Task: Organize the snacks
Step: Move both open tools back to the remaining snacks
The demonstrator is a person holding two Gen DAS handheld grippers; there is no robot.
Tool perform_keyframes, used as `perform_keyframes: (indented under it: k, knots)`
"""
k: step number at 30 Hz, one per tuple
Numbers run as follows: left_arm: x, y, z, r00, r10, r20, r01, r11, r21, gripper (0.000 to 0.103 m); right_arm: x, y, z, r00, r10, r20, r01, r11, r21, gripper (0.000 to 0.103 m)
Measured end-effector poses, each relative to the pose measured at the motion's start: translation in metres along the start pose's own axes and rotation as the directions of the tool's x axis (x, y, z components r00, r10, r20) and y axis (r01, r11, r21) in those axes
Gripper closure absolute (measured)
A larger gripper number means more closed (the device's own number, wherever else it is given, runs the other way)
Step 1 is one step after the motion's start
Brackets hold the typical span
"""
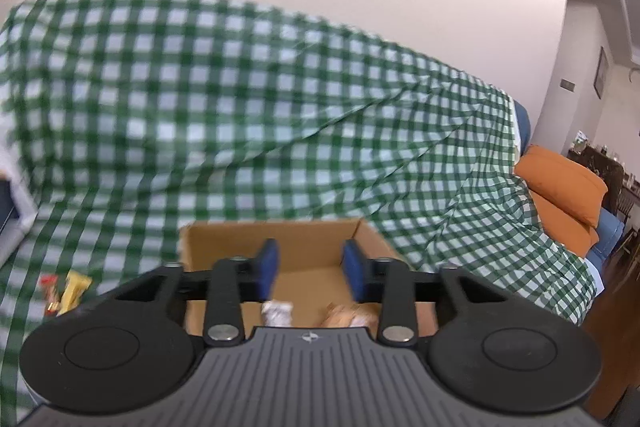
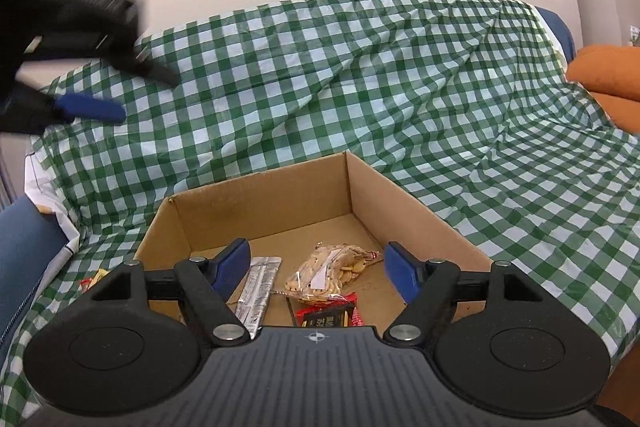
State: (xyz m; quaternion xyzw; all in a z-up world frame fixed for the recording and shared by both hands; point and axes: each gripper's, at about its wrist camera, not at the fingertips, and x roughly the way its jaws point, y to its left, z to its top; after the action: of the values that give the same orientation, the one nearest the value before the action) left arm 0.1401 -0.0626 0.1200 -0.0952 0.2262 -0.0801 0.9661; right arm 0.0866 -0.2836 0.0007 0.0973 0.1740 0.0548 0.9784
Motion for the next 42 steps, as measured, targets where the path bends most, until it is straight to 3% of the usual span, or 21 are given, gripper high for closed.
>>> perform_keyframes:
  k: [5, 8, 13, 16, 20, 23, 31, 35, 42]
  knots:
    - [-0.024, 0.062, -0.035, 0.998, 0.061, -0.006, -0.061, 0.994, -0.088, 0.070, -0.003, 0.003, -0.003, 1.000, -0.001, -0.008, 0.000, 1.000, -0.023, 0.028]
    - [-0.031, 0.107, -0.062, 0.990, 0.129, -0.048, -0.134, 0.983, -0.128, 0.070, -0.004, 0.006, -0.005, 1.000, 0.002, -0.015, -0.002, 0.999, -0.039, 0.035]
    - [-0.035, 0.172, -0.113, 0.959, 0.261, -0.109, -0.275, 0.953, -0.130, 0.070, -0.006, 0.012, -0.008, 0.999, 0.032, -0.030, -0.034, 0.998, -0.053, 0.054]
    - [-0.032, 0.201, -0.138, 0.938, 0.290, -0.190, -0.326, 0.925, -0.194, 0.070, -0.004, 0.014, -0.011, 0.998, 0.042, -0.046, -0.044, 0.998, -0.046, 0.059]
    - [-0.033, 0.212, -0.137, 0.947, 0.278, -0.163, -0.311, 0.921, -0.233, 0.067, -0.004, 0.017, -0.014, 0.998, 0.042, -0.052, -0.044, 0.998, -0.045, 0.059]
    - [-0.027, 0.215, -0.140, 0.939, 0.292, -0.180, -0.327, 0.921, -0.212, 0.067, -0.004, 0.021, -0.016, 0.998, 0.035, -0.060, -0.037, 0.998, -0.045, 0.059]
    - [-0.002, 0.220, -0.143, 0.916, 0.327, -0.233, -0.374, 0.906, -0.197, 0.053, -0.013, 0.037, -0.019, 0.997, 0.047, -0.059, -0.051, 0.996, -0.078, 0.059]
    - [0.011, 0.227, -0.149, 0.901, 0.313, -0.299, -0.381, 0.902, -0.203, 0.053, -0.017, 0.046, -0.018, 0.996, 0.065, -0.060, -0.071, 0.992, -0.106, 0.059]
    - [-0.002, 0.237, -0.145, 0.915, 0.294, -0.275, -0.371, 0.882, -0.291, 0.059, -0.018, 0.072, -0.012, 0.990, 0.117, -0.083, -0.128, 0.981, -0.146, 0.059]
